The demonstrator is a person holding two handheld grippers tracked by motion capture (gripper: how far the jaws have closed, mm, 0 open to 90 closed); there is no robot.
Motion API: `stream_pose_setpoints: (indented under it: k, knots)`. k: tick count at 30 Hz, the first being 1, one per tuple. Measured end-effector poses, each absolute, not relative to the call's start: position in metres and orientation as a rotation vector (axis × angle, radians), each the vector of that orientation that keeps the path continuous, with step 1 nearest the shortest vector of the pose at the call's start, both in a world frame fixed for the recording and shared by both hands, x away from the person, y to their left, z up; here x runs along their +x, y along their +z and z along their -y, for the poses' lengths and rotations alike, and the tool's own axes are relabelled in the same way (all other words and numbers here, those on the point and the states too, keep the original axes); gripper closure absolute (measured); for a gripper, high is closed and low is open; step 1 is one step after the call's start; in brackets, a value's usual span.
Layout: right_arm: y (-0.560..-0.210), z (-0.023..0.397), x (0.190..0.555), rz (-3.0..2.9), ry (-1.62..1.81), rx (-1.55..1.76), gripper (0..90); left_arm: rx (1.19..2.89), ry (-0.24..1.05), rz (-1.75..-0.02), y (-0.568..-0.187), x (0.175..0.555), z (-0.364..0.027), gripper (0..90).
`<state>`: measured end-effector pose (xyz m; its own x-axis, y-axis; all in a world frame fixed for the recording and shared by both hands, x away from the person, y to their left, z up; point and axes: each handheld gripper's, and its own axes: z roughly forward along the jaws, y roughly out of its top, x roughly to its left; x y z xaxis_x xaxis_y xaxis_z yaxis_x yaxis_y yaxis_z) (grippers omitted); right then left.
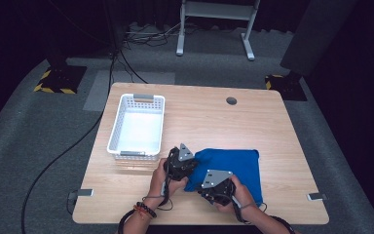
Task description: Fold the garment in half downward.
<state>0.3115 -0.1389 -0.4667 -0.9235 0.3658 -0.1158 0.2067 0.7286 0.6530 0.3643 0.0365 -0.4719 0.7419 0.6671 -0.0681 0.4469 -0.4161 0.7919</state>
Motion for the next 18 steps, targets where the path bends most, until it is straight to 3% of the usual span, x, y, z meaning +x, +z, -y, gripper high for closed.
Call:
stream_pose_setpoints:
  k: [12, 18]
  knots:
    - [-0.448, 0.132, 0.31, -2.66, 1.044, 0.424, 82.8, 2.0, 0.392, -0.836, -0.451, 0.352, -0.051, 81.3]
    - [-0.438, 0.15, 0.31, -2.636, 1.1, 0.477, 82.8, 1.991, 0.408, -0.793, -0.44, 0.354, -0.034, 81.3]
